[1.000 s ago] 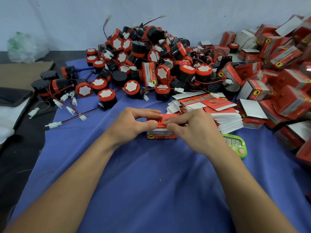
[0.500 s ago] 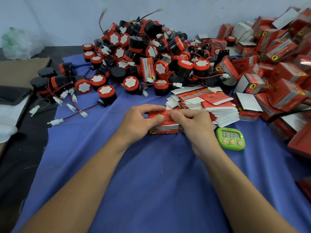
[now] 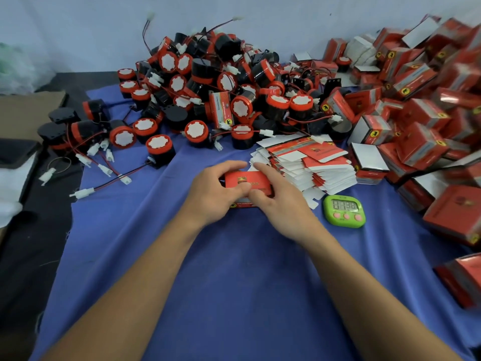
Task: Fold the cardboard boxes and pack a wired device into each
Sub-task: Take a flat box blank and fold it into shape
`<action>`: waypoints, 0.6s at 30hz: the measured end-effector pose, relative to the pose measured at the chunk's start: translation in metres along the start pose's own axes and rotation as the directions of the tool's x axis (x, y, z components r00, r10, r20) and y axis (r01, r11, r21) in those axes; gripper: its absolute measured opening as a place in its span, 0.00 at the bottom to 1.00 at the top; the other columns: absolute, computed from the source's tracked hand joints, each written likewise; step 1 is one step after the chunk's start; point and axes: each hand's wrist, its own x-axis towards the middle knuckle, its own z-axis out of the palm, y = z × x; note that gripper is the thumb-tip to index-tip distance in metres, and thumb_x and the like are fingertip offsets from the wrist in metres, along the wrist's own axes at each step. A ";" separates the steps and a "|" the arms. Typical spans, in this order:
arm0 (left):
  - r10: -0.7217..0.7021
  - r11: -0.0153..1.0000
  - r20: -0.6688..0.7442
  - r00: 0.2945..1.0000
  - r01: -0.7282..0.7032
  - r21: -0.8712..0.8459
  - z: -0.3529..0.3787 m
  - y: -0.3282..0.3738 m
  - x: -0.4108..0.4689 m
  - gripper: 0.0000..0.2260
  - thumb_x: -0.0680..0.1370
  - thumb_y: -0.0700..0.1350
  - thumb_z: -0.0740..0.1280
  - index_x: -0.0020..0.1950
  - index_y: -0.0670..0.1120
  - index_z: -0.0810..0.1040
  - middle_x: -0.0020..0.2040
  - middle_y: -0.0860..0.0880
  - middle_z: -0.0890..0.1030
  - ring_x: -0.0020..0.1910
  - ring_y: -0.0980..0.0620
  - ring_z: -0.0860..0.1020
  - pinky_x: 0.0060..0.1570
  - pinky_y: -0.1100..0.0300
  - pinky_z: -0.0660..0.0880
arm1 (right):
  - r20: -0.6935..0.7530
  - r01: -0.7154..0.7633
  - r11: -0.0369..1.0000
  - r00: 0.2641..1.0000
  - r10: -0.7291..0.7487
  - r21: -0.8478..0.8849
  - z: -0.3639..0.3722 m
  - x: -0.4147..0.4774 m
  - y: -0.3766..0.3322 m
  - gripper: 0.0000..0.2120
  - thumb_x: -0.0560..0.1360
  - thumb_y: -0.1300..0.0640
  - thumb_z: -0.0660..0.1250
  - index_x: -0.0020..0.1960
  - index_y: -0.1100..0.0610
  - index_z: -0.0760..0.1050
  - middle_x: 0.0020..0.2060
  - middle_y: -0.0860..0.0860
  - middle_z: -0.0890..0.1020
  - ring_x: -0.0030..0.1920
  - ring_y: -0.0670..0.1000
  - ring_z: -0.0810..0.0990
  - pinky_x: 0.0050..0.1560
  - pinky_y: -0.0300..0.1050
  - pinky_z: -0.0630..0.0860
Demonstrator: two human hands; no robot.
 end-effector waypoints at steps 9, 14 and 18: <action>-0.107 0.993 0.107 0.988 0.112 -0.045 0.024 0.022 -0.007 0.21 0.68 0.54 0.70 0.60 0.68 0.79 0.51 0.61 0.85 0.51 0.60 0.82 0.55 0.56 0.79 | 0.238 0.172 0.874 0.969 -0.067 -0.454 -0.039 -0.015 -0.019 0.27 0.70 0.45 0.75 0.67 0.46 0.73 0.55 0.48 0.82 0.53 0.53 0.81 0.45 0.43 0.71; -0.146 0.950 0.137 0.980 0.178 -0.257 0.023 0.039 0.005 0.08 0.83 0.49 0.69 0.61 0.57 0.84 0.49 0.54 0.87 0.49 0.57 0.84 0.54 0.52 0.80 | 0.271 0.064 0.971 0.963 0.000 -0.229 -0.082 -0.024 -0.005 0.17 0.62 0.46 0.77 0.49 0.46 0.81 0.40 0.46 0.84 0.39 0.46 0.81 0.34 0.38 0.73; -0.134 0.937 0.042 0.990 0.140 -0.319 0.022 0.059 0.028 0.08 0.83 0.47 0.67 0.57 0.57 0.84 0.47 0.58 0.87 0.46 0.65 0.82 0.48 0.62 0.75 | 0.040 -0.075 0.531 0.996 0.077 0.844 -0.150 -0.012 0.013 0.29 0.63 0.46 0.82 0.62 0.48 0.82 0.56 0.52 0.86 0.49 0.47 0.86 0.43 0.41 0.82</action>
